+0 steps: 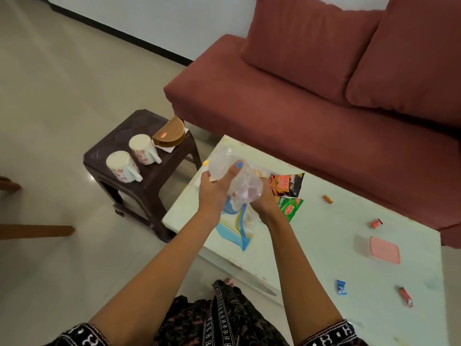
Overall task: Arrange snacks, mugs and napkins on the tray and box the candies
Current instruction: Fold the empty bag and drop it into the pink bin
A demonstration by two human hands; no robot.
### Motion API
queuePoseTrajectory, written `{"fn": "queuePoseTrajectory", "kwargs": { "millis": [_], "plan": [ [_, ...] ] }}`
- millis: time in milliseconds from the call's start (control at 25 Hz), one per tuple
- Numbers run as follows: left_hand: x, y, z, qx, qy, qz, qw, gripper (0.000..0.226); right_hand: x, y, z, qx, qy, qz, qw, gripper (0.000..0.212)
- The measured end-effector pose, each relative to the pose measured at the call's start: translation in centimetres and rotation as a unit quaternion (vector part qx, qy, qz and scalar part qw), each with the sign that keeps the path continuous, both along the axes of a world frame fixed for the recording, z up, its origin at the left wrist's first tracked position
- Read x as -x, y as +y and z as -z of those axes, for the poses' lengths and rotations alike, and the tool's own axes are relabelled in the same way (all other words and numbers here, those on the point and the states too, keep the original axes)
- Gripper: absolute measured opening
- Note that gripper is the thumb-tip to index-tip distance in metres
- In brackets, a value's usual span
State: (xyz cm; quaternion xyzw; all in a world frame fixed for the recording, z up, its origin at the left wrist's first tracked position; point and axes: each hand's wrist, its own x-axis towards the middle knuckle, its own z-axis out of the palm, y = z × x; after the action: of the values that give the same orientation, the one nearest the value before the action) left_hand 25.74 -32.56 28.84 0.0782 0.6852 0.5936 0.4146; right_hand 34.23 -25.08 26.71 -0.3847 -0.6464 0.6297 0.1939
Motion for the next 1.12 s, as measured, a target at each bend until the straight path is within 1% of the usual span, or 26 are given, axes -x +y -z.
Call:
{"fn": "queuePoseTrajectory", "kwargs": {
  "millis": [40,120,160,200,240,280,320,360,400,440,480,520,560,640,720,800,880,920,1000,1120],
  "plan": [
    [-0.7,-0.7,0.0,-0.011,-0.017,0.0,1.0,0.086,-0.6,-1.0,0.0,-0.021,0.023,-0.018,0.999,0.021],
    [-2.3,-2.3,0.1,-0.032,-0.059,0.0,0.998,0.055,-1.6,-2.8,0.2,-0.063,0.036,-0.02,0.997,0.002],
    [-3.0,-3.2,0.2,-0.038,-0.064,0.006,0.997,0.04,-2.1,-3.5,0.6,-0.086,0.015,0.013,0.996,0.01],
    [-3.7,-4.1,0.4,-0.042,-0.055,0.008,0.998,0.03,-2.9,-4.2,1.1,-0.094,-0.003,0.049,0.994,0.014],
    [-4.3,-5.0,0.6,-0.053,-0.046,0.003,0.997,0.026,-3.7,-4.9,1.7,-0.084,-0.025,0.089,0.992,0.019],
    [-5.1,-5.9,0.8,-0.071,-0.049,-0.007,0.996,0.027,-5.0,-5.5,2.3,-0.051,-0.061,0.121,0.989,0.032],
    [-5.9,-6.6,1.1,-0.085,-0.06,-0.02,0.994,0.028,-6.4,-6.2,3.0,0.016,-0.114,0.134,0.984,0.05],
    [-6.9,-7.2,1.5,-0.096,-0.062,-0.027,0.993,0.028,-8.2,-7.1,3.7,0.117,-0.155,0.118,0.974,0.067],
    [-8.0,-7.8,1.9,-0.099,-0.056,-0.027,0.993,0.028,-9.9,-8.1,4.5,0.236,-0.169,0.082,0.954,0.077],
    [-9.1,-8.3,2.1,-0.1,-0.036,-0.02,0.994,0.028,-11.3,-9.2,4.6,0.338,-0.151,0.041,0.928,0.074],
    [-10.1,-8.9,2.5,-0.097,-0.004,-0.009,0.995,0.026,-12.3,-9.9,4.7,0.404,-0.117,0.018,0.907,0.063],
    [-10.8,-9.4,3.1,-0.087,0.046,0.003,0.995,0.024,-13.0,-10.2,4.8,0.436,-0.08,0.022,0.896,0.049],
    [-11.5,-9.9,3.7,-0.074,0.105,0.015,0.992,0.024,-13.3,-10.2,4.4,0.437,-0.054,0.041,0.897,0.036],
    [-12.7,-11.2,4.4,-0.059,0.214,0.045,0.974,0.025,-14.4,-10.6,3.8,0.41,0.001,0.089,0.908,0.023],
    [-13.6,-11.6,4.3,-0.067,0.292,0.076,0.951,0.023,-15.5,-10.9,2.3,0.378,0.038,0.118,0.917,0.023],
    [-14.7,-11.0,4.0,-0.085,0.335,0.106,0.932,0.021,-17.0,-11.0,0.7,0.371,0.088,0.146,0.913,0.026],
    [-16.0,-10.3,4.0,-0.077,0.42,0.153,0.891,0.02,-18.5,-11.2,-0.8,0.362,0.13,0.166,0.908,0.029],
    [-16.7,-10.0,4.2,-0.068,0.459,0.174,0.869,0.02,-19.2,-11.3,-1.3,0.349,0.131,0.167,0.913,0.031],
    [-18.1,-9.5,4.3,-0.068,0.508,0.198,0.836,0.018,-20.5,-11.8,-1.9,0.321,0.122,0.172,0.923,0.028],
    [-20.6,-8.3,3.9,-0.105,0.576,0.226,0.779,0.013,-23.0,-11.6,-2.1,0.33,0.142,0.192,0.913,0.03]
  ]
}}
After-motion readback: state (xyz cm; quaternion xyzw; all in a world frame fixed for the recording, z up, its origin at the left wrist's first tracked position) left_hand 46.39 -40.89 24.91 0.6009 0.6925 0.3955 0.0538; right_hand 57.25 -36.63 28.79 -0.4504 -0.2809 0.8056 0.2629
